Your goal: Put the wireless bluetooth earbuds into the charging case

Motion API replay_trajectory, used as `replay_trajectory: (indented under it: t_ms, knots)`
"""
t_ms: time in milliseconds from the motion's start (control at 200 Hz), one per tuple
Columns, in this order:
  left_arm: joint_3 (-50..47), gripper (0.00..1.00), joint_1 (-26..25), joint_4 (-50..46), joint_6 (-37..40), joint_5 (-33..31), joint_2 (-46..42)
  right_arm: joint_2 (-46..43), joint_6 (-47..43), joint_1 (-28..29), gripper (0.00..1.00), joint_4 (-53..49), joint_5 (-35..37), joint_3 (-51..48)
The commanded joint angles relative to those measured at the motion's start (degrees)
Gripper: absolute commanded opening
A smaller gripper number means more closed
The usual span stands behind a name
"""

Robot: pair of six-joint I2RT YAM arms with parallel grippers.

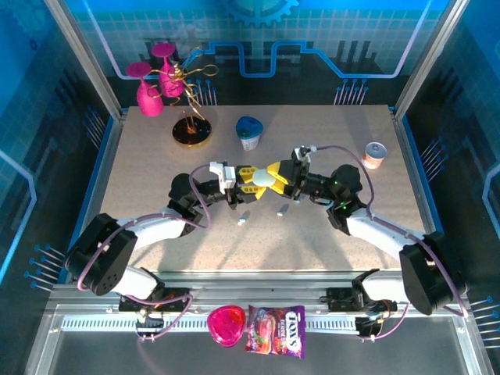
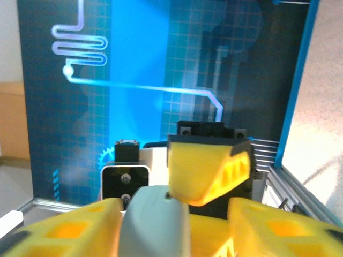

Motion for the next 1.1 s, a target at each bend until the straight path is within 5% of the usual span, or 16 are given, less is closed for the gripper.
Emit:
replay_trajectory:
  t_ms: [0, 210, 480, 800, 1096]
  knots:
    - [-0.2, 0.33, -0.2, 0.4, -0.9, 0.3, -1.9, -5.2, -9.5, -0.8, 0.7, -13.2, 1.5, 2.3]
    - [-1.2, 0.33, 0.2, -3.3, -2.5, -0.3, -3.6, -13.9, -29.6, -3.8, 0.84, -38.3, 2.9, 8.1]
    - [-1.7, 0.33, 0.4, -12.3, -5.8, -0.2, -6.8, -19.5, -76.8, -2.7, 0.95, -77.6, 13.8, 25.8]
    - [-2.1, 0.33, 0.3, -15.0, -6.8, 2.9, -8.9, -16.7, -113.2, 12.6, 1.0, -89.4, 30.7, 34.7]
    - [-2.0, 0.32, 0.4, -16.1, -6.4, 6.2, -10.2, -8.1, -118.4, 17.0, 1.0, -93.9, 39.0, 40.6]
